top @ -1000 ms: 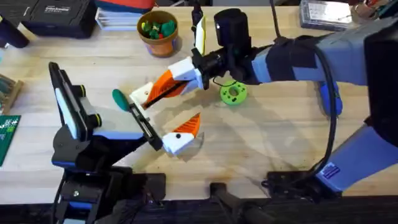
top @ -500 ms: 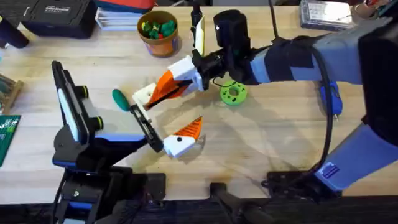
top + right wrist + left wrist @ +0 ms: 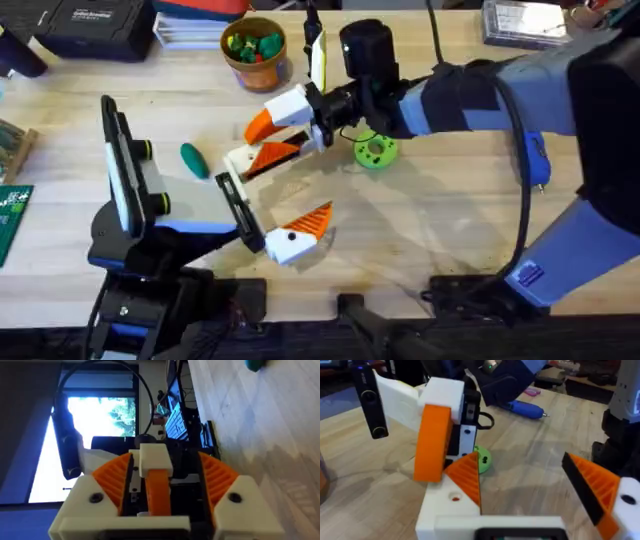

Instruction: Pick up the gripper from the table and insert it into the empty holder that is missing its gripper. Then pick up a screw, insert it into the mounting hole, and use the screwdriver to tighten it. Finally, clean up the table by picking up the vegetable and placing it into the bucket.

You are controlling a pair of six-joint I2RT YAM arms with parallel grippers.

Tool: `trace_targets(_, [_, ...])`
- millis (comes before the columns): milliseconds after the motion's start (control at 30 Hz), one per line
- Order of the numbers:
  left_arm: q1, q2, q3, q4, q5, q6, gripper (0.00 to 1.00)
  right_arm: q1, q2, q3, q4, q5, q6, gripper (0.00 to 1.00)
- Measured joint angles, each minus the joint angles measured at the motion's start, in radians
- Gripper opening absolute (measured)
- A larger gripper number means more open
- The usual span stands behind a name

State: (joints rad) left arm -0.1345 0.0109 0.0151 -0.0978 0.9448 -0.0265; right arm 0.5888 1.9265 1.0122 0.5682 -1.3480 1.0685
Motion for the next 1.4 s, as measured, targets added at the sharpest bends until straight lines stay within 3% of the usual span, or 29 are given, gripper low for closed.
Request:
trace_targets(200, [0.000,0.000,0.000,-0.002,0.017,0.000,0.985,-0.011,0.000,0.000,0.000,-0.004,0.000,0.784])
trace_targets(300, [0.000,0.000,0.000,-0.003,0.024,0.000,0.985,-0.014,0.000,0.000,0.001,-0.003,-0.003,0.969])
trace_targets(333, [0.000,0.000,0.000,-0.003,0.025,0.000,0.985,-0.014,0.000,0.000,0.000,-0.003,-0.005,0.987])
trace_targets(567, [0.000,0.000,0.000,-0.003,0.029,0.000,0.985,-0.043,0.000,0.000,0.001,0.043,-0.077,0.994])
trace_targets(833, [0.000,0.000,0.000,-0.003,0.029,0.000,0.986,-0.183,-0.062,0.008,-0.076,0.176,-0.213,0.994])
trace_targets(967, [0.000,0.000,0.000,-0.003,0.029,0.000,0.986,-0.254,-0.186,0.031,-0.279,0.250,-0.327,0.994])
trace_targets(1133, [0.000,0.000,0.000,-0.003,0.029,0.000,0.986,-0.286,-0.382,0.042,-0.734,0.423,-0.561,0.994])
trace_targets(1167, [0.000,0.000,0.000,-0.003,0.029,0.000,0.985,-0.264,-0.494,0.043,-0.986,0.612,-0.700,0.994])
trace_targets(1200, [0.000,0.000,0.000,-0.003,0.030,0.000,0.985,-0.248,-0.533,0.043,-1.073,0.698,-0.748,0.994])
trace_targets(1400, [0.000,0.000,0.000,-0.003,0.031,0.000,0.985,-0.163,-0.626,0.043,-1.384,1.047,-0.896,0.995])
